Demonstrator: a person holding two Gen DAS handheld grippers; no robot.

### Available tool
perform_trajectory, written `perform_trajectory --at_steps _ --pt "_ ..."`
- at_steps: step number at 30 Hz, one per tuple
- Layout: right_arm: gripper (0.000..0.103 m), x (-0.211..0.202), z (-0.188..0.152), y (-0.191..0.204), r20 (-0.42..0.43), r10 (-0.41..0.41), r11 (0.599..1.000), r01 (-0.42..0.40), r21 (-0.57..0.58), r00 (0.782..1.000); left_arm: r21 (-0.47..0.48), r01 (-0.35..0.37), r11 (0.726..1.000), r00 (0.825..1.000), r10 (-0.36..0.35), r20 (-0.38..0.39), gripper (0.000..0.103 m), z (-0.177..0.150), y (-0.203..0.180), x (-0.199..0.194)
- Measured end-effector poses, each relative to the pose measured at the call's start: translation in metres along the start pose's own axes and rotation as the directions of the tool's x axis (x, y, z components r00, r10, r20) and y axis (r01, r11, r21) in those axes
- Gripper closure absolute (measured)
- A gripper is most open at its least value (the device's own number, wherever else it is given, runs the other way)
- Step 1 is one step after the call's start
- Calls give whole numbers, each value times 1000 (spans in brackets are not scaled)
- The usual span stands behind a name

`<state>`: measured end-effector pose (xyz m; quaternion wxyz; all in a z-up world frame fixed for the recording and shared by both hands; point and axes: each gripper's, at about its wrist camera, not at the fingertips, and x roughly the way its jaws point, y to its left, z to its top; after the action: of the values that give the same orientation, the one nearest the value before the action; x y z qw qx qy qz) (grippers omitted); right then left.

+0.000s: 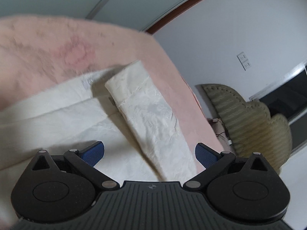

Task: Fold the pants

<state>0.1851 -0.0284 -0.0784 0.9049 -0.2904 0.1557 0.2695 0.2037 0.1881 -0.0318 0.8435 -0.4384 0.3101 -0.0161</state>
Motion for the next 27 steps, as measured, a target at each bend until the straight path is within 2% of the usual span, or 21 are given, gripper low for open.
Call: perform_trajectory --at_steps 2,4,7,8,9,10,11,12,14,18,20,22,24,27 --pt "51 12 -4 -2 -43 -23 1000 23 2 999 -47 8 999 1000 -9 -20 1 7 3 12" --pt "63 20 -8 -5 -65 -37 999 38 9 997 -63 0 998 999 -3 -40 2 13 3 23" --pt "83 20 -11 -9 -41 -8 999 10 44 999 -69 -1 998 1000 0 -12 7 20 1 32" --pt "85 17 -10 -9 -28 -10 998 11 55 1000 -74 2 997 1000 -2 4 17 22 1 33" --pt "85 14 -10 -9 -12 -8 998 9 68 1000 -79 9 997 1000 -9 7 36 24 2 35" --pt "85 10 -9 -10 -2 -2 997 2 80 1000 -84 19 996 1000 -20 -3 49 27 3 38" --pt "86 7 -9 -10 4 7 996 -8 89 1000 -96 28 995 999 -30 -21 82 28 5 40" --pt "86 4 -10 -11 11 12 995 -13 98 1000 -112 40 993 998 -44 -39 98 30 7 41" --pt "86 -2 -11 -11 13 29 993 -30 114 999 -99 65 993 998 -66 -12 102 26 10 31" --pt "86 -22 -14 0 24 66 991 -68 113 998 54 83 995 996 -85 26 102 5 7 -20" --pt "86 -41 -16 9 36 101 989 -104 107 994 100 87 991 996 -90 18 102 -6 14 -48" --pt "86 -61 -18 21 44 150 983 -154 101 988 104 91 990 996 -91 -1 102 -14 26 -73" --pt "86 -80 -20 38 48 203 975 -206 83 978 130 67 989 998 -66 -6 101 -23 38 -93" --pt "86 -100 -25 61 40 285 955 -288 75 958 201 -26 979 1000 24 13 101 -36 48 -112"
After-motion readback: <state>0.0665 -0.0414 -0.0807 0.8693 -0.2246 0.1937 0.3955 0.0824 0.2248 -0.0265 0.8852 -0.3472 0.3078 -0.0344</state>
